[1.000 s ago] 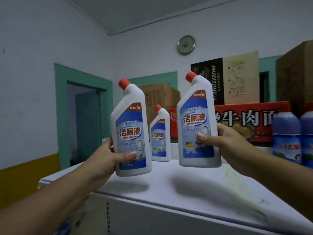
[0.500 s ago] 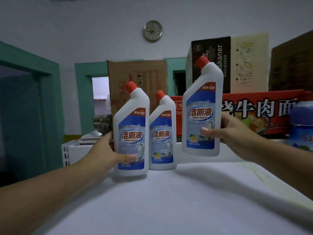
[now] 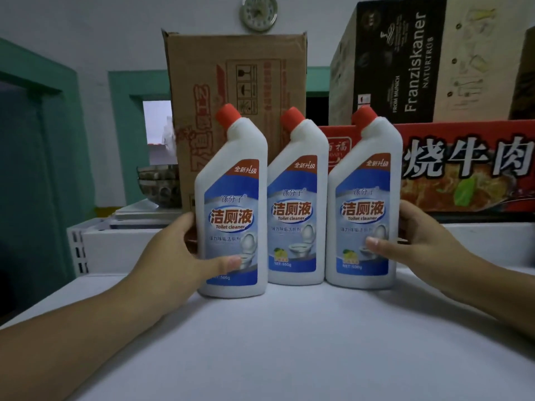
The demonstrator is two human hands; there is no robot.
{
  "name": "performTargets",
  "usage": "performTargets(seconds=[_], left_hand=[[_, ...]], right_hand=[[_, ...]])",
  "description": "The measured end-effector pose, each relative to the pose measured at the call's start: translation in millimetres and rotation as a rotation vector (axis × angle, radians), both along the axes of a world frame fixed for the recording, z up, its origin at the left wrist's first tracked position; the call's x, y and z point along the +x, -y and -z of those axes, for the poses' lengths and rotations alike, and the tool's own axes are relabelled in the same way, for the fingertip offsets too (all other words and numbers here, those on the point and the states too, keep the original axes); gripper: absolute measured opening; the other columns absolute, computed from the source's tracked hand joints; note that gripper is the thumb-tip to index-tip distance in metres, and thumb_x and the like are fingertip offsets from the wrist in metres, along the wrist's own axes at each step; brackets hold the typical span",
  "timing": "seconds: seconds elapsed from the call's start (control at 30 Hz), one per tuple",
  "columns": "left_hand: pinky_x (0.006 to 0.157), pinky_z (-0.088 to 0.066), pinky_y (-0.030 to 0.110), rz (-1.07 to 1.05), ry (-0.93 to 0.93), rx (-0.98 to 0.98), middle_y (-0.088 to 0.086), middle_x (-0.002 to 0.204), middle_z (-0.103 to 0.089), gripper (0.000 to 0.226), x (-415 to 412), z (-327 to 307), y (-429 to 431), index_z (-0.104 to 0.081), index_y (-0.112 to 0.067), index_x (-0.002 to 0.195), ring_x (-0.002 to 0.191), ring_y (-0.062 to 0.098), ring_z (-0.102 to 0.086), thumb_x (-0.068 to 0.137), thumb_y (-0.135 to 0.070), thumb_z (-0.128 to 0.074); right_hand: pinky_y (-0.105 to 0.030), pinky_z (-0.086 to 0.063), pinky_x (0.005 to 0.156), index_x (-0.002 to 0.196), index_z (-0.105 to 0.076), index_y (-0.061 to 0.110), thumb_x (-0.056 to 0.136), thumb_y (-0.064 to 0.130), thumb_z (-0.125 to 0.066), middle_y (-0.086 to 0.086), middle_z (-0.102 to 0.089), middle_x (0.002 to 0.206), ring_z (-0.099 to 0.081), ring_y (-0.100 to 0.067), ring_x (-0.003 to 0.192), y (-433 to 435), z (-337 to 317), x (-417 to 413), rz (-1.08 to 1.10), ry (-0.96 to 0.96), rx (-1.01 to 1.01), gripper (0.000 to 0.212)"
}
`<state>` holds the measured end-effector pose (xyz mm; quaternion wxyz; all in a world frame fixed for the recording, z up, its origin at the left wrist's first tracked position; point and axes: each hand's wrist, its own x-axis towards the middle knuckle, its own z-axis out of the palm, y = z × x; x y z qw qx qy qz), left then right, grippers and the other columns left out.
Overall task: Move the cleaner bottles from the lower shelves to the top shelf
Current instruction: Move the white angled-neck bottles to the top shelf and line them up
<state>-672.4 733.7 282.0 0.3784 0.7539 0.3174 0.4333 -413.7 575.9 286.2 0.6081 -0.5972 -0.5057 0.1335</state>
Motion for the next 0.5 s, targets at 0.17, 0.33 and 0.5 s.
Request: performTargets(seconds=[0.17,0.33,0.5], left_hand=[[0.06,-0.045,0.015,-0.078,-0.023,0.069,-0.023,0.093,-0.058,0.061,-3.1,2.8,-1.0,-0.049,-0.037,0.108,0.085,0.0,-0.056,0.058,-0.029,-0.084],[0.071,-0.046,0.023,-0.107,-0.059,0.115,-0.012,0.107,-0.058,0.068,-2.0,5.3,-4.0,-0.048,-0.03,0.123,0.096,0.011,-0.056,0.064,-0.032,-0.082],[0.065,-0.041,0.012,-0.073,-0.09,0.127,-0.012,0.112,-0.052,0.067,0.9,5.5,-2.5,-0.041,-0.024,0.13,0.101,0.01,-0.051,0.073,-0.028,-0.076]], right_hand=[[-0.03,-0.054,0.081,0.103,-0.055,0.04,0.055,0.031,-0.073,0.014,-0.069,0.104,-0.065,-0.006,0.098,5.6,-0.7,-2.6,0.035,0.103,-0.059,0.052],[-0.032,-0.053,0.084,0.111,-0.051,0.036,0.064,0.035,-0.071,0.016,-0.064,0.107,-0.062,-0.007,0.099,9.5,-4.9,-4.6,0.124,0.235,-0.158,0.051],[-0.035,-0.057,0.08,0.118,-0.049,0.033,0.074,0.029,-0.07,0.011,-0.064,0.106,-0.062,-0.012,0.098,9.7,-3.0,-4.2,0.138,0.17,-0.256,0.048]])
